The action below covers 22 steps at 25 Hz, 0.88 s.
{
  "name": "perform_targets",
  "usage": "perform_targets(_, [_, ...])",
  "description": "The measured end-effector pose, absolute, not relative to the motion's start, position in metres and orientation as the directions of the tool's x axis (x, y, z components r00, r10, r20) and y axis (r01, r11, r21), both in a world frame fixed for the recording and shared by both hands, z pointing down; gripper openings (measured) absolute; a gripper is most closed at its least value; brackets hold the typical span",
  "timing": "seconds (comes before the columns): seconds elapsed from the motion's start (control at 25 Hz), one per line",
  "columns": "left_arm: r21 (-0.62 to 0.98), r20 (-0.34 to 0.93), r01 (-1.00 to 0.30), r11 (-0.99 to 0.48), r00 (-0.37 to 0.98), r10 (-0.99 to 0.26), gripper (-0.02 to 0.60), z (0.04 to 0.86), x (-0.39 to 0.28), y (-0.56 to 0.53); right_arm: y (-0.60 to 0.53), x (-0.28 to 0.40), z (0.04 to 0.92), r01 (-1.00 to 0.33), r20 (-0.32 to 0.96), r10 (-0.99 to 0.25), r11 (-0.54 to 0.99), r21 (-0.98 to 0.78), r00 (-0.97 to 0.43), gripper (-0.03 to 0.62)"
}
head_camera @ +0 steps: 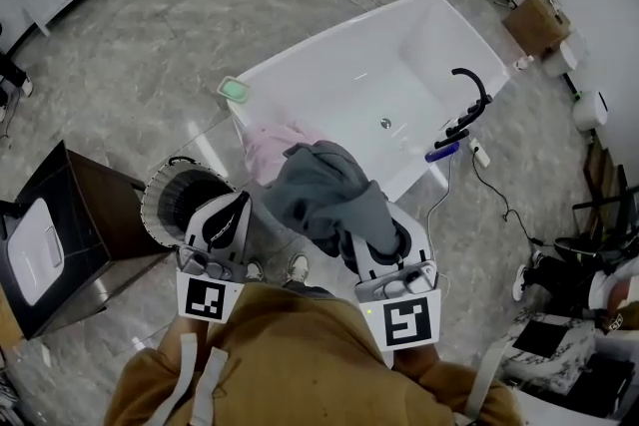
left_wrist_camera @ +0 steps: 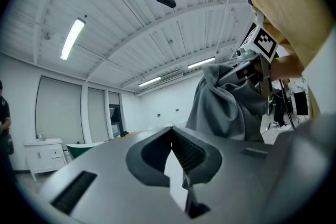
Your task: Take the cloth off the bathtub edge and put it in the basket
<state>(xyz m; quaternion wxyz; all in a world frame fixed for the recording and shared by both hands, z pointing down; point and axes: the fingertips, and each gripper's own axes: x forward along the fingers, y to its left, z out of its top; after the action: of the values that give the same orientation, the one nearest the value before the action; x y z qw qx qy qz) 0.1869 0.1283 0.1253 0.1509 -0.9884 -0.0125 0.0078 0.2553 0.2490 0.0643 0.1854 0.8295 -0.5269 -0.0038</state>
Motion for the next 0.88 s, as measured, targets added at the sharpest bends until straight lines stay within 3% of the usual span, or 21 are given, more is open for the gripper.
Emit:
perform_targets(0.52, [-0.316,-0.003,0.017,-0.949,1.000,0.019,0.008,0.122,0.187,0.129,0.252,0.258,0.074,-0.881,0.195,-0.879,-0.370,0.295,0.434,0.078])
perform_targets(0.88, [-0.326,0.020,-0.122,-0.938,0.991,-0.136,0.008,0.125,0.158,0.129,0.242,0.250,0.080,-0.931,0.202,-0.932,-0.240,0.275,0.300,0.078])
